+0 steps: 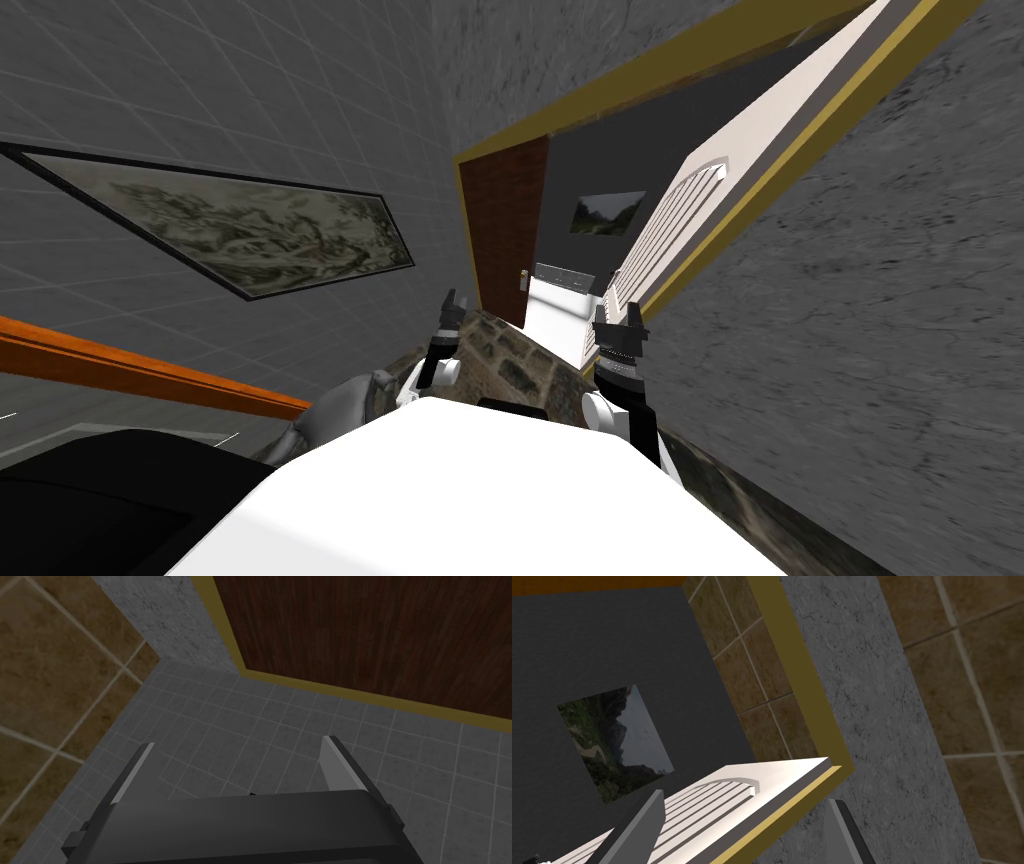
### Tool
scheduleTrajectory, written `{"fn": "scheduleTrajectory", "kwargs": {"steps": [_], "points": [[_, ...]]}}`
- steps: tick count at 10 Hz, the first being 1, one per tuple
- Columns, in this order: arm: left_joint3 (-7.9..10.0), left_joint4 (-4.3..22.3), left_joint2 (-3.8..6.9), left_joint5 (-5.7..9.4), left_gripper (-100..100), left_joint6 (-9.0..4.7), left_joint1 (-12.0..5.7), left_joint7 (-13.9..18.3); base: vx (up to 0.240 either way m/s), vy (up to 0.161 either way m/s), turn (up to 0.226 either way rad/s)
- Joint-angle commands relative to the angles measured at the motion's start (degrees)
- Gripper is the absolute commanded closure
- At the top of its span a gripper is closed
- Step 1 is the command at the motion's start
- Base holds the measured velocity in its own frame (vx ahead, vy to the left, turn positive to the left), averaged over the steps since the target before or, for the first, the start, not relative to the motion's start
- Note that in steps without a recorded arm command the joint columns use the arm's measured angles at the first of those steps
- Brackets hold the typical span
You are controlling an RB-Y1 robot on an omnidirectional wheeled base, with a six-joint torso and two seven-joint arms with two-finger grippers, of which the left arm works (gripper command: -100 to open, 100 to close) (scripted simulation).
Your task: Push the door open
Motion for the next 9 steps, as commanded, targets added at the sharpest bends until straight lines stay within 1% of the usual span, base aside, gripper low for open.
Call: {"fn": "scheduleTrajectory", "kwargs": {"steps": [1,4,5,9], "points": [[-0.15,2.86,0.44,0.02,-100,-0.12,-1.61,0.26,0.079,0.029,-0.081],[-0.50,8.73,1.18,0.01,-100,-0.12,-5.44,0.70,0.086,0.045,-0.079],[-0.50,9.28,1.18,0.01,-100,-0.12,-5.44,0.70,0.057,0.039,-0.027],[-0.99,17.66,2.05,-0.02,-100,-0.12,-10.91,1.33,0.083,0.045,-0.079]]}}
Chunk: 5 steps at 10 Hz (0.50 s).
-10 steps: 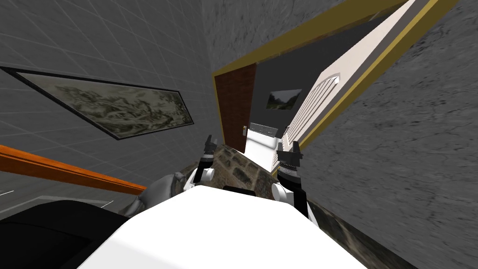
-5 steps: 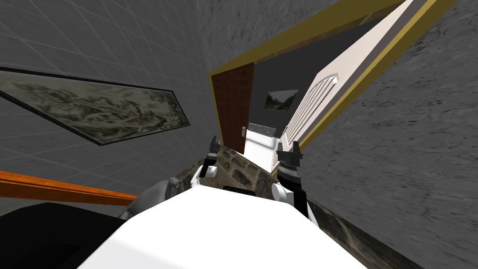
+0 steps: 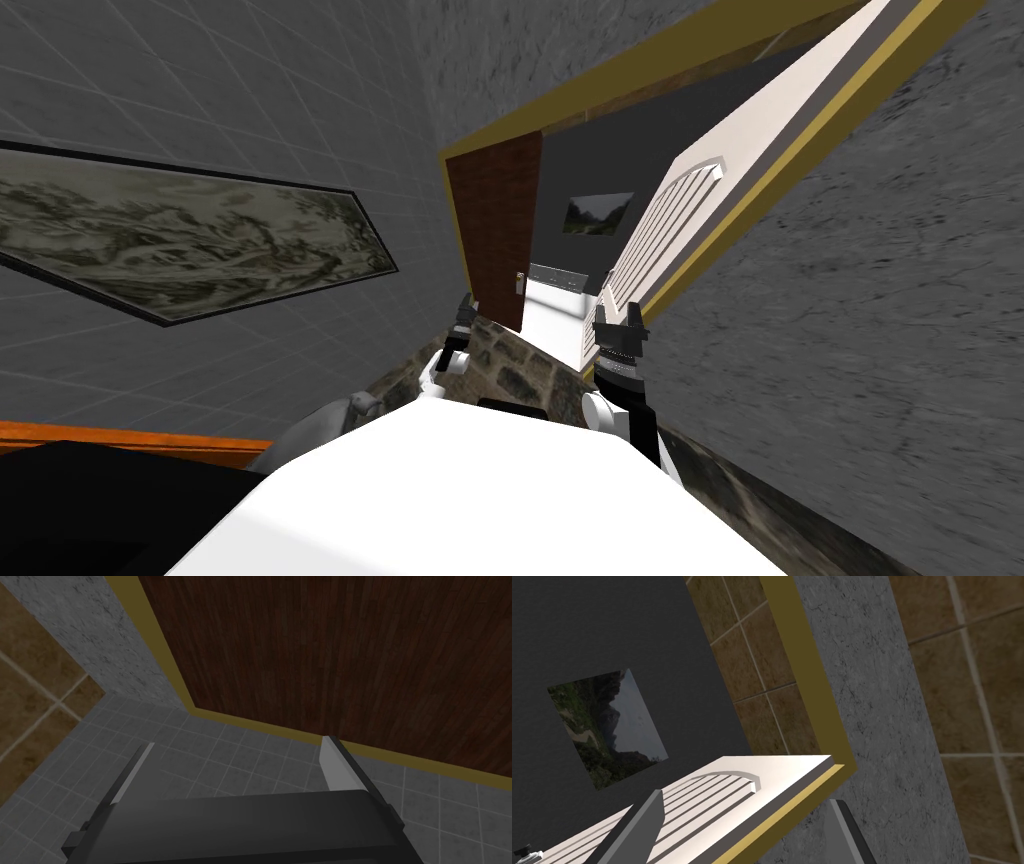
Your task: Push the door open
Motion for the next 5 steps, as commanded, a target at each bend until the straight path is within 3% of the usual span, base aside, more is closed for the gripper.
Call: {"fn": "scheduleTrajectory", "kwargs": {"steps": [1,4,5], "points": [[-0.33,2.86,0.25,-0.06,-100,0.25,-1.99,0.28,0.095,0.057,-0.102],[-0.46,6.15,0.43,-0.06,-100,0.25,-3.42,0.44,0.050,0.032,-0.034],[-0.59,8.43,0.59,-0.07,-100,0.25,-4.86,0.61,0.041,0.031,-0.062]]}}
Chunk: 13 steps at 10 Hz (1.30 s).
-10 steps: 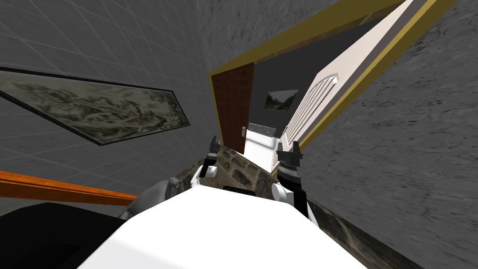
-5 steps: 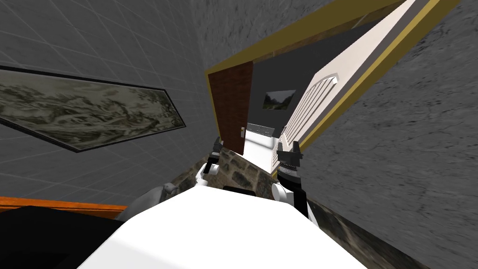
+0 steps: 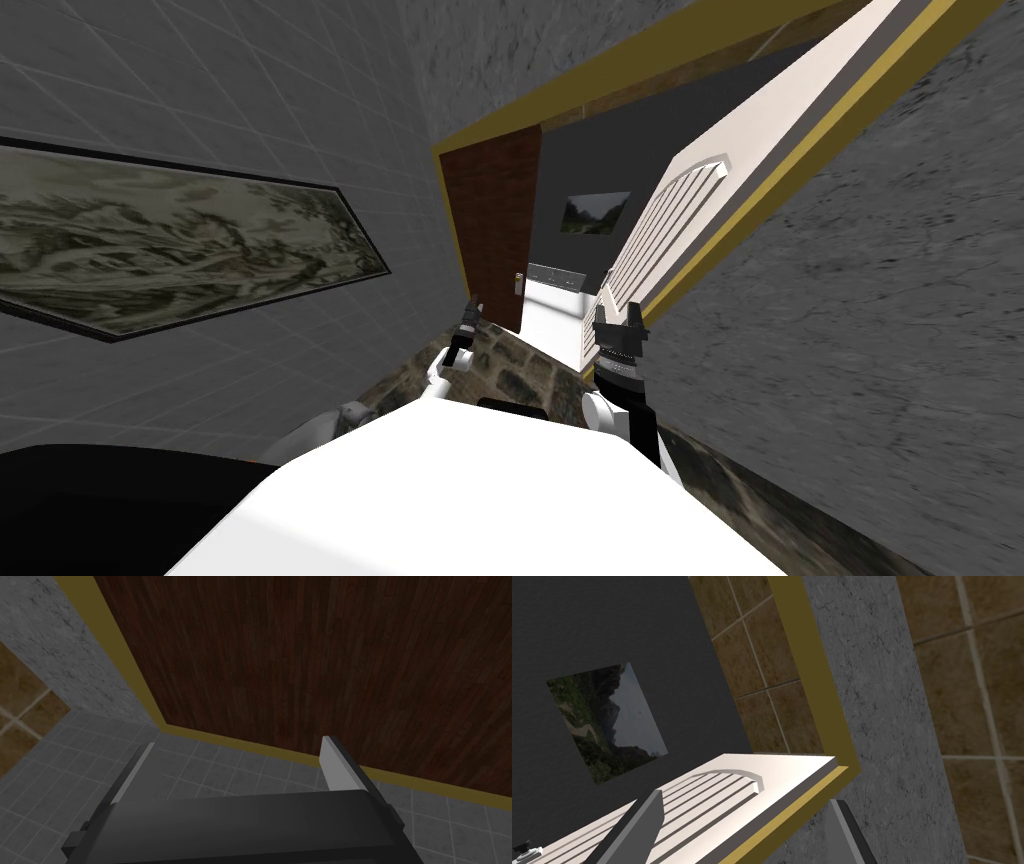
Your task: Push the door open
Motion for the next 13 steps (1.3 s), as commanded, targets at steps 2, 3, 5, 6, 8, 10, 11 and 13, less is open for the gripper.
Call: {"fn": "scheduleTrajectory", "kwargs": {"steps": [2,3,5,6,8,10,11,13], "points": [[-0.35,4.80,0.56,0.02,-100,0.38,-3.35,0.59,0.080,0.051,-0.097],[-0.35,5.36,0.56,0.02,-100,0.38,-3.35,0.59,0.064,0.047,-0.024],[-0.61,9.26,0.80,0.01,-100,0.38,-6.24,0.92,0.062,0.048,-0.074],[-0.74,11.49,0.92,0.00,-100,0.38,-7.69,1.09,0.085,0.059,-0.105],[-0.87,14.84,1.03,0.00,-100,0.38,-9.13,1.25,0.057,0.043,-0.037],[-1.00,17.17,1.11,-0.01,-100,0.38,-10.53,1.42,0.062,0.045,-0.059],[-1.12,19.48,1.18,-0.02,-100,0.38,-11.94,1.58,0.047,0.037,-0.062],[-1.25,21.79,1.26,-0.02,-100,0.38,-13.34,1.74,0.054,0.054,-0.061]]}}
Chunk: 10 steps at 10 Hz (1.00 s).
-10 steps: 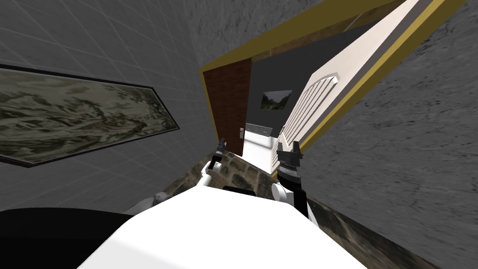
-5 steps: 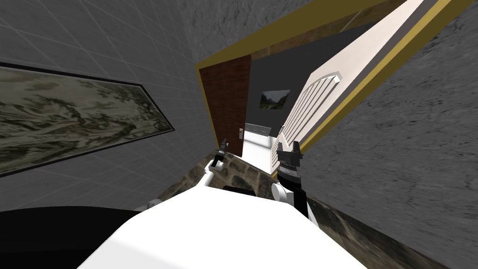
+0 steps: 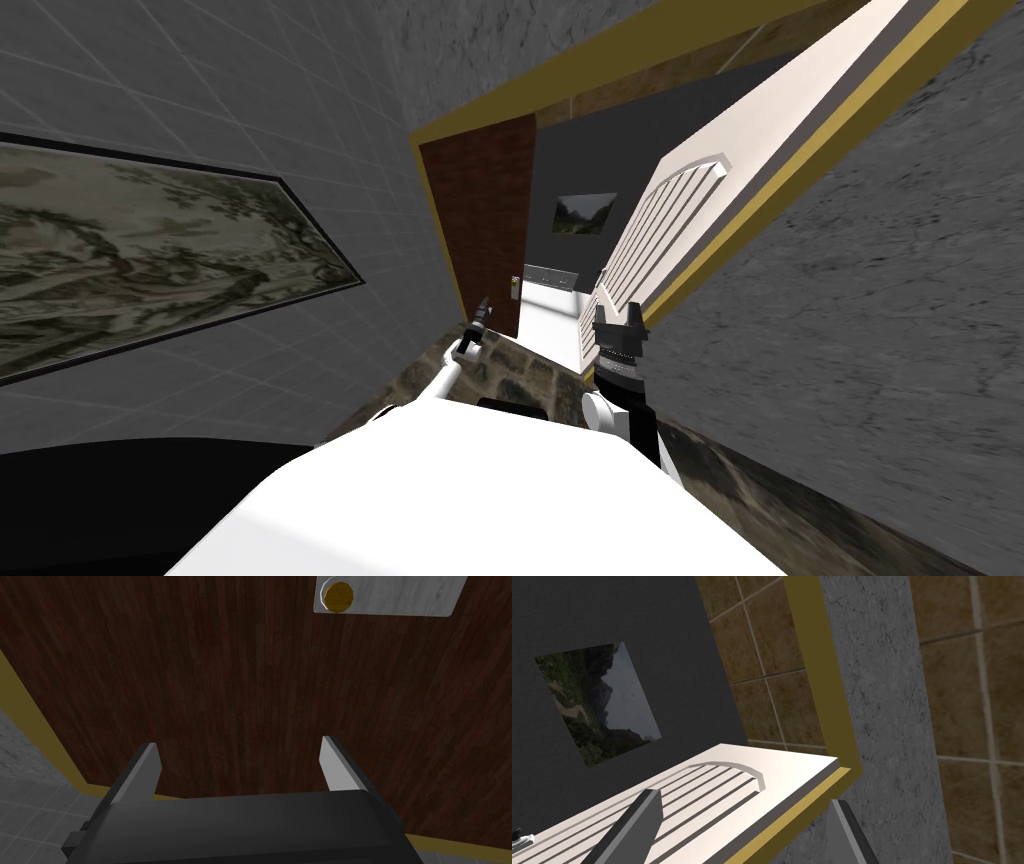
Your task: Push the door open
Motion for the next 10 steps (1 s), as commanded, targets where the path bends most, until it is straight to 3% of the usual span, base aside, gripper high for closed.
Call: {"fn": "scheduleTrajectory", "kwargs": {"steps": [1,2,3,5,6,10], "points": [[-0.13,2.86,-0.01,-0.03,-100,-0.26,-1.62,0.10,0.053,0.043,-0.044],[-0.25,4.85,0.03,-0.03,-100,-0.26,-2.94,0.25,0.071,0.044,-0.092],[-0.25,5.27,0.03,-0.03,-100,-0.26,-2.94,0.25,0.050,0.031,-0.030],[-0.49,8.94,0.11,-0.04,-100,-0.26,-5.58,0.55,0.055,0.045,-0.062],[-0.49,9.61,0.11,-0.04,-100,-0.26,-5.58,0.55,0.058,0.043,-0.038],[-0.92,17.13,0.16,-0.06,-100,-0.27,-10.38,1.11,0.066,0.052,-0.070]]}}
